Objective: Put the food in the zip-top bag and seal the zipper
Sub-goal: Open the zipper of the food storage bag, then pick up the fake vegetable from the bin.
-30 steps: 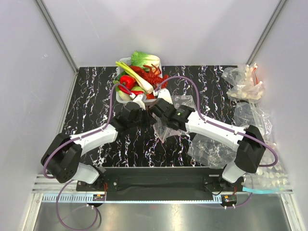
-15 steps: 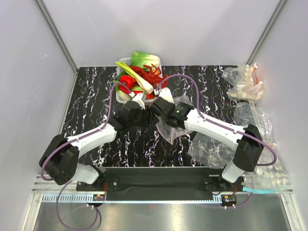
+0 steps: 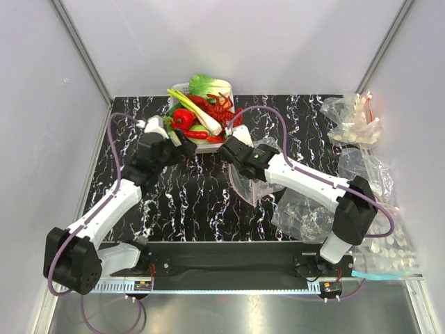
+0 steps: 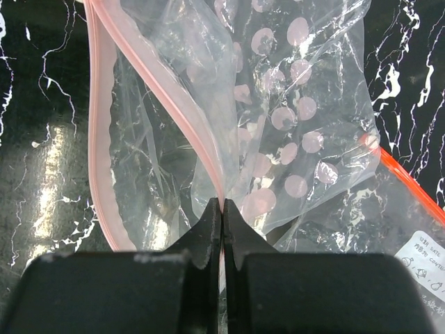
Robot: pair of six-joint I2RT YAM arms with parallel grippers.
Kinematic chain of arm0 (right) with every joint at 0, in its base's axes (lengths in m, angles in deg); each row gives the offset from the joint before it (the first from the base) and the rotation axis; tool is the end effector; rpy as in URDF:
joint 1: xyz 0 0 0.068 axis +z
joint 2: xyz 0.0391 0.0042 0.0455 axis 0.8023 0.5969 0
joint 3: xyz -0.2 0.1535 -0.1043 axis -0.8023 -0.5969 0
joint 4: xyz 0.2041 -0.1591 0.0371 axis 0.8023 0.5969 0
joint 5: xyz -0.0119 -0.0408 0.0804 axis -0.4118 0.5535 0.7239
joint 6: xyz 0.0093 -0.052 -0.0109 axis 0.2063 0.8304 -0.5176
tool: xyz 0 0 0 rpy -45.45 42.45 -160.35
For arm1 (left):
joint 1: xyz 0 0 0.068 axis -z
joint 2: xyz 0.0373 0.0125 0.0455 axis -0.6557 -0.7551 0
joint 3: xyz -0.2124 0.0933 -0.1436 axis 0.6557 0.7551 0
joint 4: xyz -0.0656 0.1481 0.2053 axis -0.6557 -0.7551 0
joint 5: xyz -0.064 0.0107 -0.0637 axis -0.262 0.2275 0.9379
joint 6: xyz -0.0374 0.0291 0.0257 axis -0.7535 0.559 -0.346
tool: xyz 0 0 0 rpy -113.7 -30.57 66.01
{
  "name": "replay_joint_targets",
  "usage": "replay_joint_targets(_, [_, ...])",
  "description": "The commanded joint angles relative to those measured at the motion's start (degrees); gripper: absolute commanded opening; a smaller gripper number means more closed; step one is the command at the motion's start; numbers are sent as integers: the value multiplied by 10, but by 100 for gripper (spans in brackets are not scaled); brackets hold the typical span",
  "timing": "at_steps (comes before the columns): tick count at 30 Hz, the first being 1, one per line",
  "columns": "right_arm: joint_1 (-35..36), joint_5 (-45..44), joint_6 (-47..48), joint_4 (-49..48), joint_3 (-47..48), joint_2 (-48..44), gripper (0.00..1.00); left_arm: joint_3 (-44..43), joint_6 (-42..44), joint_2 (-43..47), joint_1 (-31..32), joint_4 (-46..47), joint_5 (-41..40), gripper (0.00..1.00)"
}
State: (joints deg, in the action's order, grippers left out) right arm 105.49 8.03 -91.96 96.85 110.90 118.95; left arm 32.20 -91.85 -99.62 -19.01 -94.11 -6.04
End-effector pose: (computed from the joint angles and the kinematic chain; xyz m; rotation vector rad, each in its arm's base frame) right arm 0.2292 0.2628 0.2870 -0.4490 2.3603 -0.2045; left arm 0.2462 -0.0980 0.2810 -0.2784 2.0530 -0.6033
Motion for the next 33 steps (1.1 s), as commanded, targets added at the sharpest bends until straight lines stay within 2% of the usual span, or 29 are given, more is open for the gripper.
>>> replay_joint_targets(1, [-6,1,10,-5,1,-13,0,-27,-47,13,-37,-10,-39,99])
replay_joint_targets(6, [-7,2,10,-7,-2,-23,0,-78,-62,-21,-60,-29,-72,99])
replay_joint_targets(10, [-8,0,7,-9,-10,-33,0,-121,-92,-81,-61,-46,-85,99])
replay_joint_targets(17, [-8,-1,4,-15,-18,-42,0,-166,-182,-155,-61,-84,-107,92])
replay_joint_targets(20, [-9,-1,2,-20,-21,-45,0,-162,-214,-169,-62,-68,-106,86])
replay_joint_targets(22, [-9,-1,3,-23,-23,-46,0,-158,-223,-177,-62,-52,-100,77])
replay_joint_targets(33, [-9,10,0,-27,-30,-57,0,-167,-261,-231,-58,10,-91,74])
